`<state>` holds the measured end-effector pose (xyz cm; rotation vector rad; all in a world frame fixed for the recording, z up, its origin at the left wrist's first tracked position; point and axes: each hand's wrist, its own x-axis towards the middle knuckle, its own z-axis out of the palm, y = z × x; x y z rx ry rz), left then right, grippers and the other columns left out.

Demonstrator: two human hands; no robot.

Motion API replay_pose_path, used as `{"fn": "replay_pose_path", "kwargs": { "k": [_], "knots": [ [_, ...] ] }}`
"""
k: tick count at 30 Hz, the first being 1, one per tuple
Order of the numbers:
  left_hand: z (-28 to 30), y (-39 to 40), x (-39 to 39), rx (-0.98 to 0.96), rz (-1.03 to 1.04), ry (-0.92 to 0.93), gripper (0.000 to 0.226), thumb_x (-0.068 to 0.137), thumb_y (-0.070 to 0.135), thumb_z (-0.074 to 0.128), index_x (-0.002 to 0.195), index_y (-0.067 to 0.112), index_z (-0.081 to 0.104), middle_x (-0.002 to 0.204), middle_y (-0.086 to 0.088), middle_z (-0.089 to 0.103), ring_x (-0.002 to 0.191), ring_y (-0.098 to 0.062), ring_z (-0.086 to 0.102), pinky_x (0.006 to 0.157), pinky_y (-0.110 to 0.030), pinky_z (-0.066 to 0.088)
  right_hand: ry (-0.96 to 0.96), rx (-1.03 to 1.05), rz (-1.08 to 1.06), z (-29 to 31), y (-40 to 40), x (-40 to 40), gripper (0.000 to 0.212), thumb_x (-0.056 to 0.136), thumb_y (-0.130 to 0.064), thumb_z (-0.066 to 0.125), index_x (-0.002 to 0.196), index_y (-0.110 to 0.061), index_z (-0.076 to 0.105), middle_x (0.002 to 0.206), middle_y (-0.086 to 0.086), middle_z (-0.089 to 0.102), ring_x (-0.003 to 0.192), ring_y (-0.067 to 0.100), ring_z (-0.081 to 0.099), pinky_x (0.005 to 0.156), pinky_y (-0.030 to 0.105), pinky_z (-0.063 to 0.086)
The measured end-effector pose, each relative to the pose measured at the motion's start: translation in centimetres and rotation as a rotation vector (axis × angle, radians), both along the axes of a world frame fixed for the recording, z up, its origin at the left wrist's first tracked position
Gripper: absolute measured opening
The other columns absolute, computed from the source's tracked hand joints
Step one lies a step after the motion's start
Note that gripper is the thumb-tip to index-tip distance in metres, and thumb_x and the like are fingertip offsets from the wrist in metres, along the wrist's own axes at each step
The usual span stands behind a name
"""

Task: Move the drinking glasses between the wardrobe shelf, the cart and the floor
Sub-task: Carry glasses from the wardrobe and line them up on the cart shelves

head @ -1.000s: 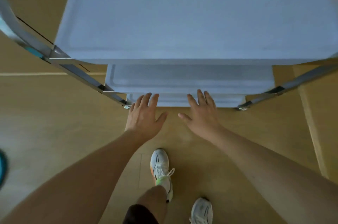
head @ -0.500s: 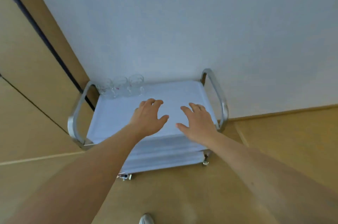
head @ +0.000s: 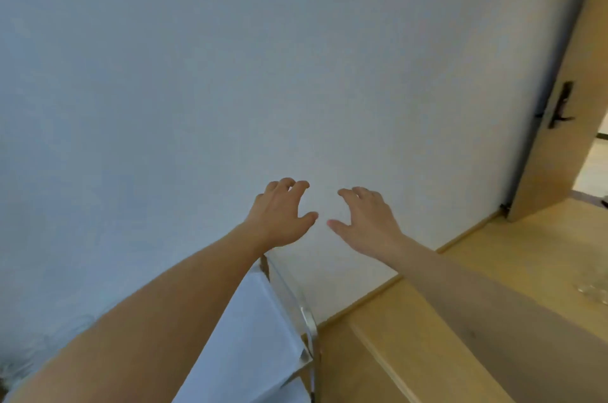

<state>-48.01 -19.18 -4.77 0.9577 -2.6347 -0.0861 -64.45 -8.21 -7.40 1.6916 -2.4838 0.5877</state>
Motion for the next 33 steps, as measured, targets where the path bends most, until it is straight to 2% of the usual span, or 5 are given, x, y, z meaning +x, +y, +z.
{"fn": "replay_pose_path", "kwargs": {
  "k": [9, 14, 18, 23, 33],
  "knots": [
    [5.1, -1.4, -18.0, 0.031, -0.411, 0.167, 0.066, 0.095, 0.049, 0.056, 0.152, 0.024, 0.035, 0.157, -0.006, 0.035, 0.143, -0.027, 0.031, 0.112, -0.049, 0.038, 0.083, -0.050, -0.454, 5.2, 3.6, -12.2, 0.072, 0.097, -0.058, 0.052, 0.157, -0.025, 0.028, 0.162, 0.008, 0.030, 0.147, 0.031, 0.027, 0.117, 0.046, 0.032],
    [5.0, -0.7, -24.6, 0.010, -0.600, 0.108, 0.068, 0.094, 0.049, 0.057, 0.152, 0.023, 0.034, 0.156, -0.007, 0.035, 0.142, -0.028, 0.032, 0.110, -0.047, 0.040, 0.052, -0.073, -0.622, 6.1, 6.2, -15.7, 0.071, 0.095, -0.056, 0.056, 0.154, -0.023, 0.034, 0.157, 0.008, 0.036, 0.144, 0.031, 0.030, 0.115, 0.044, 0.034],
    [4.5, 1.3, -29.9, 0.021, -0.722, 0.115, 0.068, 0.094, 0.050, 0.058, 0.152, 0.023, 0.035, 0.155, -0.007, 0.036, 0.140, -0.029, 0.034, 0.109, -0.047, 0.040, 0.054, -0.065, -0.782, 5.1, 9.8, -17.4, 0.063, 0.093, -0.054, 0.060, 0.145, -0.023, 0.046, 0.150, 0.010, 0.044, 0.139, 0.032, 0.036, 0.109, 0.045, 0.039],
    [3.4, 6.2, -36.0, 0.050, -0.901, 0.097, 0.067, 0.092, 0.051, 0.059, 0.149, 0.024, 0.038, 0.151, -0.004, 0.040, 0.136, -0.027, 0.037, 0.106, -0.045, 0.043, 0.078, -0.008, -0.965, 4.1, 15.4, -19.9, 0.071, 0.092, -0.059, 0.060, 0.152, -0.028, 0.039, 0.157, 0.007, 0.038, 0.143, 0.031, 0.034, 0.113, 0.047, 0.037],
    [1.5, 15.7, -48.0, 0.063, -1.049, 0.089, 0.071, 0.092, 0.052, 0.060, 0.153, 0.025, 0.034, 0.158, -0.006, 0.033, 0.143, -0.028, 0.032, 0.111, -0.049, 0.040, 0.094, -0.005, -1.060, 3.6, 24.3, -29.7, 0.072, 0.091, -0.057, 0.061, 0.153, -0.027, 0.039, 0.159, 0.006, 0.037, 0.144, 0.030, 0.035, 0.114, 0.048, 0.038]
  ]
}}
